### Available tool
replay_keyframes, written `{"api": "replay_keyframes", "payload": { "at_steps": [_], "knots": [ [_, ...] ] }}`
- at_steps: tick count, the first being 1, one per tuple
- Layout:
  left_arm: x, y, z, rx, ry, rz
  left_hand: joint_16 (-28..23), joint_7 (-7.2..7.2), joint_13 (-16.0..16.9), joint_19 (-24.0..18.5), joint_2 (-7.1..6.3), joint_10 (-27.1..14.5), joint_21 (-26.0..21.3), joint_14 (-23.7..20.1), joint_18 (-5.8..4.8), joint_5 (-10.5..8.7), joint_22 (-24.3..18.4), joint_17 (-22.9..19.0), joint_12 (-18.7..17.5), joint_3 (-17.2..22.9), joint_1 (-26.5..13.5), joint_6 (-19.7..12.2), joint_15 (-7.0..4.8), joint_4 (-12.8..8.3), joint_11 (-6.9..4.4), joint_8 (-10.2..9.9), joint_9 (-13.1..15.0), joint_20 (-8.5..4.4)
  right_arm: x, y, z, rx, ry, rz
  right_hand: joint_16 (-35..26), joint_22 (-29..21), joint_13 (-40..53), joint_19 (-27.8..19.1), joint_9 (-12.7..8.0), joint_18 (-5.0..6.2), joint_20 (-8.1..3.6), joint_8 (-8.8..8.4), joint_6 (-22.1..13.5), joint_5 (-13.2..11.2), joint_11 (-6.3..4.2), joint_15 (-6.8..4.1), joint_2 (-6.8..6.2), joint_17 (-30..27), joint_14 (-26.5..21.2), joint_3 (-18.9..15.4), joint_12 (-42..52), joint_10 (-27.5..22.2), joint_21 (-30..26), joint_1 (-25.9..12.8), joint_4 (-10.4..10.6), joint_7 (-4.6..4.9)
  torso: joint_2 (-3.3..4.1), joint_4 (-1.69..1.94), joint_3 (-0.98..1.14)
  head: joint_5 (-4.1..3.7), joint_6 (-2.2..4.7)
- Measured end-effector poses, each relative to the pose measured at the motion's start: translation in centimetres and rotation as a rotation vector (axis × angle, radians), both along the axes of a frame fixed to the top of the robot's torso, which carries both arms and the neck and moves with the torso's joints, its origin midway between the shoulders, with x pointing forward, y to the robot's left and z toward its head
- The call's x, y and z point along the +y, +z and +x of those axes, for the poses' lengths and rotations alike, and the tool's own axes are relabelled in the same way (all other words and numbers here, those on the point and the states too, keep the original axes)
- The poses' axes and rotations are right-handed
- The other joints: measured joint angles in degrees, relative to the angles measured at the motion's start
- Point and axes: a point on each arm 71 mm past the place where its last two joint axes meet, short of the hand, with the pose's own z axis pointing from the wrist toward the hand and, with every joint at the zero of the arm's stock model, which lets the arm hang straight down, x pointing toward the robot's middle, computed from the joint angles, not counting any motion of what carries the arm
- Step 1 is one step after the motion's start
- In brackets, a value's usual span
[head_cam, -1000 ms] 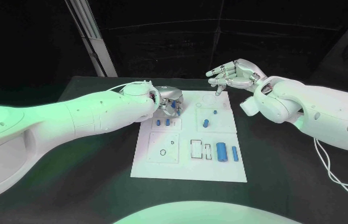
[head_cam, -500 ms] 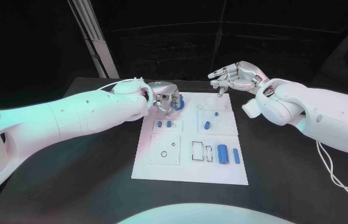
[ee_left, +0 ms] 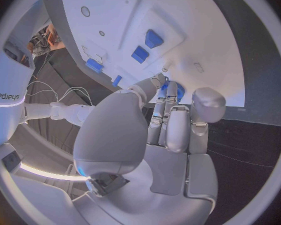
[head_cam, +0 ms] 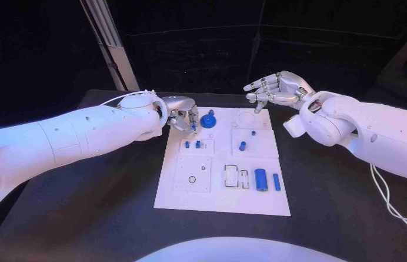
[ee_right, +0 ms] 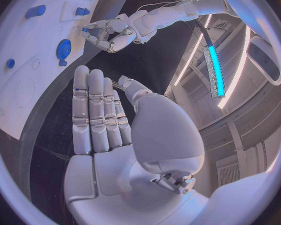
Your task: Assemble the parts on the task board
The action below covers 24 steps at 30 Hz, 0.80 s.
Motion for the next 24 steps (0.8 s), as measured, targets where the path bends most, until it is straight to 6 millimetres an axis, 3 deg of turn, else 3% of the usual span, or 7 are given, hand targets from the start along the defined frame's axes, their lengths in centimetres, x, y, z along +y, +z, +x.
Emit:
{"api": "replay_keyframes", "payload": {
  "at_steps": [24],
  "knots": [
    [-0.61, -0.45, 0.39, 0.037, -0.002, 0.019, 0.0, -0.01, -0.02, 0.0, -0.02, 0.36, 0.0, 0.0, 0.0, 0.0, -0.02, -0.26, -0.23, -0.01, -0.45, -0.02, 0.0, 0.0, 0.04, 0.0, 0.0, 0.0, -0.02, -0.01, 0.0, 0.0, 0.001, 0.0, 0.0, -0.01, -0.01, 0.0, 0.0, 0.0, 0.0, 0.0, 0.0, 0.0, 0.0, 0.0, 0.0, 0.04, 0.0, 0.0, 0.0, 0.0, 0.0, 0.0, 0.0, 0.0, 0.08, -0.13, 0.04, -0.15, -0.27]
  ]
}}
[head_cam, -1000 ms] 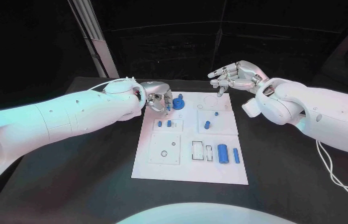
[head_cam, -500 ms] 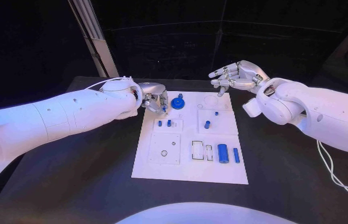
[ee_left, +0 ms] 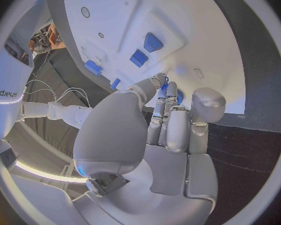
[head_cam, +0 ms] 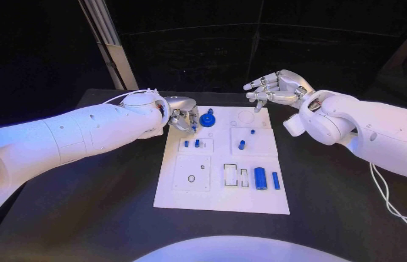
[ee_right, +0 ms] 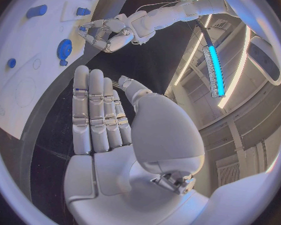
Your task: Assemble the parts on the task board
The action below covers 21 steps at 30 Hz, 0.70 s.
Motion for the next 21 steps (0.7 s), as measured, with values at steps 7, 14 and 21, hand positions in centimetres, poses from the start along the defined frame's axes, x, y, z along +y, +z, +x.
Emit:
{"api": "replay_keyframes", "payload": {
  "at_steps": [7, 14, 21],
  "knots": [
    [-0.2, -0.08, 0.0, 0.005, -0.004, 0.002, 0.0, -0.21, 0.0, 0.0, 0.0, 0.05, 0.51, 0.0, -0.08, 0.0, 0.44, 0.0, 0.0, 0.0, 0.0, 0.21, 0.0, 0.0, -0.05, -0.22, 0.0, 0.0, 0.02, 0.0, 0.0, 0.0, 0.001, 0.0, 0.0, 0.0, 0.0, 0.0, 0.0, 0.0, 0.0, 0.0, 0.0, 0.0, 0.0, 0.0, 0.0, 0.0, 0.0, 0.0, 0.0, 0.0, 0.0, 0.0, 0.0, 0.0, -0.01, 0.01, 0.0, -0.04, -0.08],
    [-0.36, -0.28, 0.0, 0.022, -0.007, 0.012, 0.0, -0.21, 0.07, 0.0, -0.23, 0.05, 0.79, 0.0, -0.87, 0.0, 0.85, -0.04, 0.0, 0.0, -0.22, 0.21, 0.0, 0.0, -0.04, -0.22, 0.0, 0.0, 0.06, -0.01, 0.01, 0.0, 0.001, 0.0, 0.0, 0.0, 0.0, 0.0, 0.0, 0.0, 0.0, 0.0, 0.0, 0.0, 0.0, 0.0, 0.0, -0.01, 0.0, 0.0, 0.0, 0.0, 0.0, 0.0, 0.0, 0.0, -0.03, 0.02, -0.01, -0.04, -0.18],
    [-0.33, -0.44, 0.11, 0.036, 0.001, 0.026, 0.0, -0.22, 0.1, -0.01, -0.23, 0.04, 0.79, 0.0, -0.87, 0.0, 0.9, -0.05, -0.21, 0.0, -0.22, 0.2, 0.0, 0.0, -0.04, -0.23, 0.0, 0.01, 0.07, -0.01, 0.01, 0.0, 0.002, 0.0, 0.0, 0.04, -0.01, 0.0, 0.0, 0.0, 0.0, 0.0, 0.0, 0.0, 0.0, 0.0, 0.0, -0.01, 0.0, 0.0, 0.0, 0.0, 0.0, 0.0, 0.0, 0.0, -0.03, 0.03, 0.01, -0.02, -0.25]
  ]
}}
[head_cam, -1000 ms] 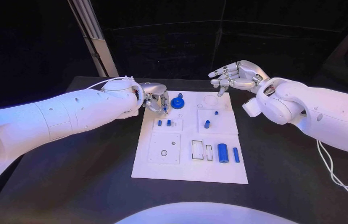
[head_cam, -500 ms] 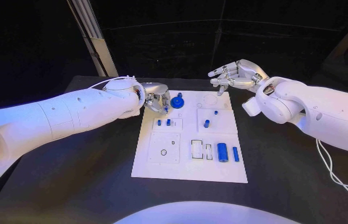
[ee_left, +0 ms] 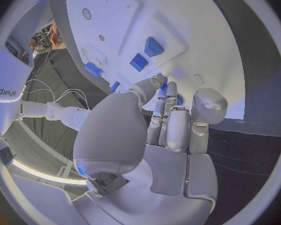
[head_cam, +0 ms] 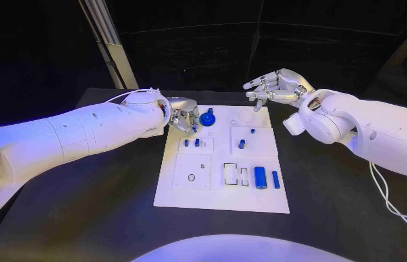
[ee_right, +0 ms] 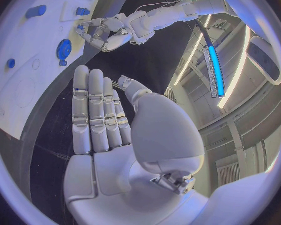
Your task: Assemble the parts on the task board
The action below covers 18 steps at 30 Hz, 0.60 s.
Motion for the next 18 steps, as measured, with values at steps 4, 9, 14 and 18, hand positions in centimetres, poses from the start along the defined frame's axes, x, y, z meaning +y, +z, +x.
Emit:
{"api": "replay_keyframes", "payload": {
  "at_steps": [4, 9, 14, 18],
  "knots": [
    [-0.12, -0.05, 0.02, 0.006, 0.001, 0.004, 0.0, 0.0, 0.01, 0.0, 0.0, 0.0, 0.0, 0.0, 0.0, 0.0, 0.0, -0.05, 0.0, 0.0, 0.0, 0.0, 0.0, 0.0, 0.0, -0.04, -0.01, 0.0, 0.0, 0.0, -0.01, 0.0, 0.0, 0.0, 0.0, 0.0, 0.0, 0.0, 0.0, 0.0, 0.0, 0.0, 0.0, 0.0, 0.0, 0.0, 0.0, 0.0, 0.0, 0.0, 0.0, 0.0, 0.0, 0.0, 0.0, 0.0, 0.0, 0.0, 0.02, 0.0, -0.03],
    [-0.26, -0.13, 0.01, 0.011, -0.001, 0.007, 0.0, 0.0, 0.0, 0.0, 0.0, 0.0, 0.0, 0.0, 0.0, 0.0, 0.0, -0.11, 0.0, 0.0, 0.0, 0.0, 0.0, 0.0, 0.0, -0.04, -0.01, 0.0, -0.03, 0.0, -0.02, 0.0, 0.0, 0.0, 0.0, 0.0, 0.0, 0.0, 0.0, 0.0, 0.0, 0.0, 0.0, 0.0, 0.0, 0.0, 0.0, 0.0, 0.0, 0.0, 0.0, 0.0, 0.0, 0.0, 0.0, 0.0, 0.0, 0.0, 0.02, -0.02, -0.08],
    [-0.32, -0.2, -0.01, 0.014, -0.002, 0.008, 0.0, 0.0, 0.0, 0.0, 0.0, 0.0, 0.0, 0.0, 0.01, 0.0, -0.01, -0.1, 0.0, 0.0, 0.0, -0.01, 0.0, 0.0, 0.0, -0.04, -0.01, 0.0, -0.02, 0.01, -0.02, 0.0, 0.001, 0.0, 0.0, 0.0, 0.0, 0.0, 0.0, 0.0, 0.0, 0.0, 0.0, 0.0, 0.0, 0.0, 0.0, -0.01, 0.0, 0.0, 0.0, 0.0, 0.0, 0.0, 0.0, 0.0, 0.0, 0.0, 0.02, -0.09, -0.12],
    [-0.36, -0.22, -0.03, 0.014, -0.003, 0.008, 0.0, 0.0, 0.0, 0.0, 0.0, 0.0, 0.0, 0.0, 0.01, 0.0, -0.01, -0.1, 0.0, 0.0, 0.0, -0.01, 0.0, 0.0, 0.0, -0.04, -0.01, 0.01, -0.02, 0.0, -0.02, 0.0, 0.001, 0.0, 0.0, -0.01, 0.0, 0.0, 0.0, 0.0, 0.0, 0.0, 0.0, 0.0, 0.0, 0.0, 0.0, -0.01, 0.0, 0.0, 0.0, 0.0, 0.0, 0.0, 0.0, 0.0, 0.01, 0.0, 0.02, -0.1, -0.15]
  ]
}}
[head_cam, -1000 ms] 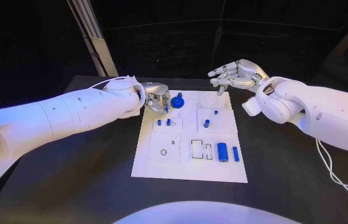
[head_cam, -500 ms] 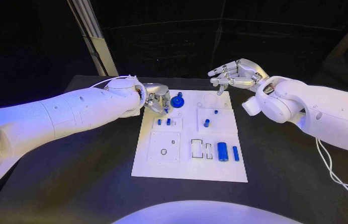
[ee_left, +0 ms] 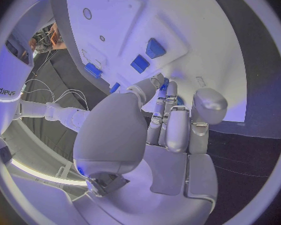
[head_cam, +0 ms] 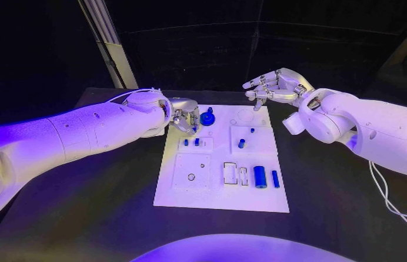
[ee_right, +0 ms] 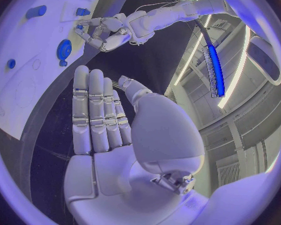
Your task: Assemble the parts on the task board
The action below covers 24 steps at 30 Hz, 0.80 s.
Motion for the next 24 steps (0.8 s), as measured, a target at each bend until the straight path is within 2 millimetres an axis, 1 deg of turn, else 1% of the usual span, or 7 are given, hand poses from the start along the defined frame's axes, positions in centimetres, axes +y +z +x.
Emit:
{"api": "replay_keyframes", "payload": {
  "at_steps": [4, 7, 9, 13, 16, 21, 24],
  "knots": [
    [-0.07, -0.02, -0.02, 0.001, -0.002, 0.0, 0.0, 0.0, 0.0, 0.0, -0.04, 0.0, 0.24, 0.0, 0.0, 0.0, 0.21, -0.19, -0.4, 0.0, -0.56, 0.0, 0.0, 0.0, 0.0, -0.35, 0.0, 0.0, 0.02, 0.0, 0.0, 0.0, 0.001, 0.0, 0.0, 0.0, 0.0, 0.0, 0.0, 0.0, 0.0, 0.0, 0.0, 0.0, 0.0, 0.0, 0.0, 0.0, 0.0, 0.0, 0.0, 0.0, 0.0, 0.0, 0.0, 0.0, -0.01, 0.0, -0.01, -0.03, 0.0],
    [-0.05, -0.04, -0.01, 0.003, -0.001, 0.002, 0.0, 0.18, 0.0, 0.0, -0.41, 0.0, 0.24, 0.0, 0.0, 0.0, 0.21, -0.46, -0.86, -0.14, -0.94, -0.18, 0.0, 0.14, 0.0, -0.92, -0.05, 0.0, 0.02, 0.0, 0.0, 0.0, 0.001, 0.0, 0.0, 0.0, 0.0, 0.0, 0.0, 0.0, 0.0, 0.0, 0.0, 0.0, 0.0, 0.0, 0.0, 0.0, 0.0, 0.0, 0.0, 0.0, 0.0, 0.0, 0.0, 0.0, 0.0, 0.0, -0.01, -0.04, 0.02],
    [-0.02, -0.09, 0.0, 0.006, -0.001, 0.004, -0.03, 0.51, 0.0, 0.0, -0.79, -0.56, 0.24, 0.0, 0.0, 0.0, 0.16, -0.82, -1.26, -0.57, -1.32, -1.2, 0.0, 0.05, 0.54, -1.62, -0.21, 0.0, 0.02, 0.0, 0.0, 0.0, 0.001, 0.0, 0.0, 0.0, 0.0, 0.0, 0.0, 0.0, 0.0, 0.0, 0.0, 0.0, 0.0, 0.0, 0.0, -0.01, 0.0, 0.0, 0.0, 0.0, 0.0, 0.0, 0.0, 0.0, 0.01, 0.0, -0.02, -0.05, 0.01],
    [0.02, -0.25, -0.03, 0.013, 0.0, 0.009, -0.4, 0.94, -0.09, -0.14, -1.23, -2.09, 0.21, 0.13, 0.0, 0.0, 0.0, -1.31, -2.35, -0.88, -1.76, -3.63, 0.13, 0.07, 1.2, -3.27, -0.33, 0.13, 0.0, 0.0, 0.0, 0.0, 0.001, 0.0, 0.0, -0.01, 0.0, 0.0, 0.0, 0.0, 0.0, 0.0, 0.0, 0.0, 0.0, 0.0, 0.0, -0.01, 0.0, 0.0, 0.0, 0.0, 0.0, 0.0, 0.0, 0.0, 0.01, 0.0, -0.02, -0.1, -0.01],
    [0.06, -0.27, -0.01, 0.014, 0.002, 0.011, -0.39, 1.21, -0.09, -0.21, -1.32, -2.88, -0.01, 0.01, 0.0, 0.0, -0.05, -1.56, -2.64, -0.97, -1.85, -4.34, 0.43, 0.17, 1.25, -3.87, -0.33, 0.21, -0.02, 0.0, 0.0, 0.0, 0.0, 0.0, 0.0, -0.01, 0.0, 0.0, 0.0, 0.0, 0.0, 0.0, 0.0, 0.0, 0.0, 0.0, 0.0, -0.01, 0.0, 0.0, 0.0, 0.0, 0.0, 0.0, 0.0, 0.0, 0.01, 0.0, -0.02, -0.11, -0.01],
    [0.21, -0.29, 0.01, 0.015, 0.007, 0.014, -0.39, 1.23, -0.09, -0.41, -1.5, -3.22, -0.01, 0.01, 0.0, 0.0, -0.06, -1.68, -2.83, -1.2, -2.03, -4.74, 0.42, 0.08, 1.55, -4.16, -0.33, 0.4, -0.05, -0.01, 0.0, 0.001, 0.0, -0.001, 0.0, -0.01, 0.0, 0.0, 0.0, 0.0, 0.0, 0.0, 0.0, 0.0, 0.0, 0.0, 0.0, -0.01, 0.0, 0.0, 0.0, 0.0, 0.0, 0.0, 0.0, 0.0, 0.0, 0.03, -0.03, -0.08, 0.03],
    [0.32, -0.29, 0.02, 0.015, 0.01, 0.015, -0.39, 1.51, -0.09, -0.2, -1.5, -3.52, -0.25, 0.01, 0.01, 0.0, -0.17, -1.81, -2.83, -1.35, -2.03, -5.06, 0.42, -0.07, 1.46, -4.4, -0.33, 0.61, -0.09, -0.01, 0.01, 0.001, -0.001, -0.001, 0.0, -0.01, 0.0, 0.0, 0.0, 0.01, 0.0, 0.0, 0.0, 0.0, 0.0, 0.0, 0.0, -0.01, 0.0, 0.0, 0.0, 0.0, 0.0, 0.0, 0.0, 0.0, -0.01, 0.03, -0.03, -0.05, 0.09]
  ]
}}
